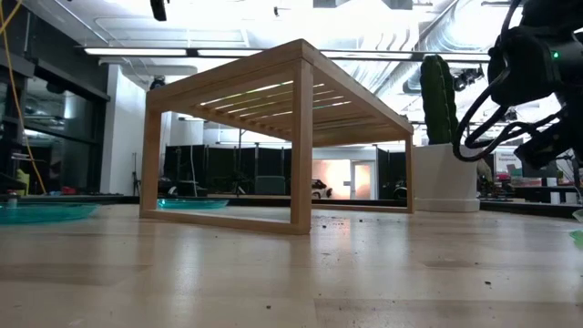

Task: Place and stack plates onto a shelf
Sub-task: Stack the green plate on top of the green plate on the shelf

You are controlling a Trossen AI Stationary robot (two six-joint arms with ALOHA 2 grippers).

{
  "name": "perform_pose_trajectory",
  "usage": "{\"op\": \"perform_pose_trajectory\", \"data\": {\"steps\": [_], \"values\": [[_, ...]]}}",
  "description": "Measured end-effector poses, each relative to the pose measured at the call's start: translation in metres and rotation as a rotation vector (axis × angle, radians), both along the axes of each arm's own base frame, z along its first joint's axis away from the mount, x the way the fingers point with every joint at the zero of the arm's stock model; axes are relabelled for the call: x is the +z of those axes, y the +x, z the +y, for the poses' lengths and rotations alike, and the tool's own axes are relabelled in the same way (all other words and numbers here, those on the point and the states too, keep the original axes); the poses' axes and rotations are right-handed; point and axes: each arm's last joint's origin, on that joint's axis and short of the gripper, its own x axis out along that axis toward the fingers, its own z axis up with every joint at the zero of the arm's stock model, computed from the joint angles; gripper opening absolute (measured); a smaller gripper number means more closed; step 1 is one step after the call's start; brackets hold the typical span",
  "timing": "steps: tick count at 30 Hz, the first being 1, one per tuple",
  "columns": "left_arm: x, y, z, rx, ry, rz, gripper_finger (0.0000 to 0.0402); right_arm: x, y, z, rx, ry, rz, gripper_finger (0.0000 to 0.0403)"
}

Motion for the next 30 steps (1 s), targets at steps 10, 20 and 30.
{"op": "perform_pose_trajectory", "data": {"steps": [10,20,30], "values": [[0.000,0.000,0.000,0.003,0.007,0.002,0.0133,0.019,0.003,-0.002,-0.044,-0.042,-0.119,0.0000],[0.001,0.000,0.000,0.008,0.030,-0.004,0.0133,0.050,-0.001,-0.002,-0.063,0.026,-0.283,0.0000],[0.003,-0.001,0.000,0.009,0.036,-0.023,0.0133,0.092,-0.018,-0.007,-0.076,0.121,-0.537,0.0000]]}}
